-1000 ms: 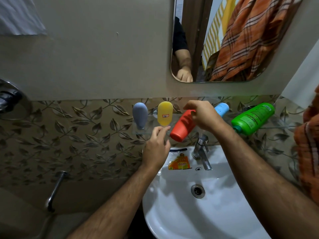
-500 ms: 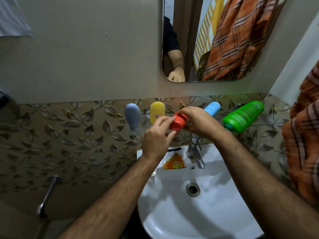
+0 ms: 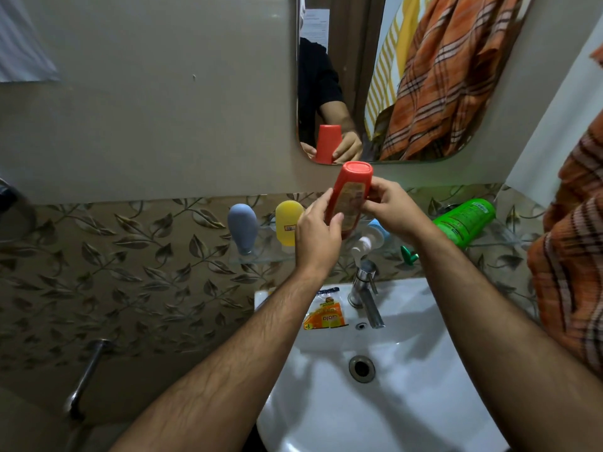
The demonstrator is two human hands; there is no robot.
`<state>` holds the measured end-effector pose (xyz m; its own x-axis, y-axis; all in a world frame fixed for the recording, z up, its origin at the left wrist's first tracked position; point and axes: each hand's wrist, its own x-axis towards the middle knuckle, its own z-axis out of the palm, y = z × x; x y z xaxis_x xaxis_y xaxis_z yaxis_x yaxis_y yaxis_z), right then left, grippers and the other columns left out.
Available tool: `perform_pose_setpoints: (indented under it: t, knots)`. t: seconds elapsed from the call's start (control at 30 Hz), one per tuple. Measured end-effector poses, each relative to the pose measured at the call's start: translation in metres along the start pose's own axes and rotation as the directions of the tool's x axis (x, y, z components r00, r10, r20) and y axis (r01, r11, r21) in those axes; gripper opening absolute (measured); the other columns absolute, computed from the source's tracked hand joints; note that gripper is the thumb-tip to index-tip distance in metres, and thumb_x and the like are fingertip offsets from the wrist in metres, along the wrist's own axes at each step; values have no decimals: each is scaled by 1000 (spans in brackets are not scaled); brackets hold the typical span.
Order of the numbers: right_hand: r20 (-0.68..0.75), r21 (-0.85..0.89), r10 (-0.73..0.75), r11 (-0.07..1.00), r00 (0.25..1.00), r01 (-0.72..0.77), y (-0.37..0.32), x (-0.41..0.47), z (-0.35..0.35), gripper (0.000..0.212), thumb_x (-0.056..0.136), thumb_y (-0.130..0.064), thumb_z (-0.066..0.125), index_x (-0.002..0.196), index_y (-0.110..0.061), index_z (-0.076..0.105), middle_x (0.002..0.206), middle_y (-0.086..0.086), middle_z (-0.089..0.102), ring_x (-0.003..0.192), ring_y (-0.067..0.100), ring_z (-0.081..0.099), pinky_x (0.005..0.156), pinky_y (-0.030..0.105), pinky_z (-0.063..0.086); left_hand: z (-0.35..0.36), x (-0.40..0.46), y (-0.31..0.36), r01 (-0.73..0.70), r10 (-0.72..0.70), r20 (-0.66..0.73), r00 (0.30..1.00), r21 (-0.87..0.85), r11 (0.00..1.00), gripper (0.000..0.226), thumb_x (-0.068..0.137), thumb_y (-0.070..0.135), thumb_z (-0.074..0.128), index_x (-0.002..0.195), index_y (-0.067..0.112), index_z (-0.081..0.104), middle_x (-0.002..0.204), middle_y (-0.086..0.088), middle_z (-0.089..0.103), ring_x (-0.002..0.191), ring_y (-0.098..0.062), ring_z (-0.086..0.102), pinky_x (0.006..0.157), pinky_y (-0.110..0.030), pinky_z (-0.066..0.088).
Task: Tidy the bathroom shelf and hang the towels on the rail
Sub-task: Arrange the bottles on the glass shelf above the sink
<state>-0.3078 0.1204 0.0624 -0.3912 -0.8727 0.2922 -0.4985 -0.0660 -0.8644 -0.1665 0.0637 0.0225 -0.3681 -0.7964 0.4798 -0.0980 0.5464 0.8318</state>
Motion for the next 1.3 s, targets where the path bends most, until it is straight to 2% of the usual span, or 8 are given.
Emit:
perform_pose_setpoints:
  t: [0.07,0.13,0.3,0.43,0.53,0.87,1.1,1.3]
  knots:
    - [9,31,10,999,1000,-10,0,3,-3,30,88,1,65,107,-22,66,102,-1,73,98,16,69,90,34,55,6,0,-4,22,-22,10,1000,6,1000,53,89,10,61,140,18,50,131,-1,62,120,-14,56,104,-38,46]
    - [19,36,24,999,1000,-25,0,6,-4,28,90,-1,64,111,-18,65,104,0,72,101,16,69,89,32,56,10,0,-7,68,-68,29,997,15,998,55,91,11,60,143,21,46,132,0,61,121,-14,55,104,-37,46]
    - [38,19,56,998,998,-57,5,12,-4,29,90,-10,67,119,-11,63,110,5,72,104,16,69,92,37,56,22,-1,-10,145,-145,25,989,2,989,61,92,9,58,148,23,37,139,1,55,126,-14,52,105,-36,45]
    - [98,-239,73,970,993,-47,12,12,-6,38,84,-7,73,120,-13,64,110,2,73,103,15,68,95,40,55,27,-5,-16,144,-144,-10,989,6,990,63,91,7,57,148,25,36,139,2,54,127,-13,50,106,-36,45]
    - [76,-331,56,943,996,-28,17,11,-4,35,83,-8,74,117,-14,67,107,1,74,100,15,69,96,39,54,27,-6,-21,130,-130,-32,991,11,991,62,91,7,57,147,27,37,138,2,55,125,-12,51,104,-34,45]
    - [117,-342,44,940,992,-1,12,5,-1,33,85,-13,73,117,-15,68,109,1,74,100,13,68,93,31,53,26,-15,-21,128,-124,-75,989,52,990,62,94,12,57,149,28,34,137,3,54,123,-9,51,97,-24,42]
    - [122,-363,31,932,992,15,12,2,1,32,86,-16,72,118,-17,68,110,-1,73,100,11,68,93,30,52,26,-19,-19,143,-138,-82,987,57,988,63,94,14,57,150,28,31,138,3,53,124,-9,50,99,-25,42]
    - [123,-405,20,914,992,32,14,3,0,34,85,-17,74,118,-16,68,109,1,74,100,15,69,97,39,53,26,-26,-19,142,-134,-111,985,68,988,62,94,15,58,149,26,32,142,2,49,128,-10,47,104,-35,46]
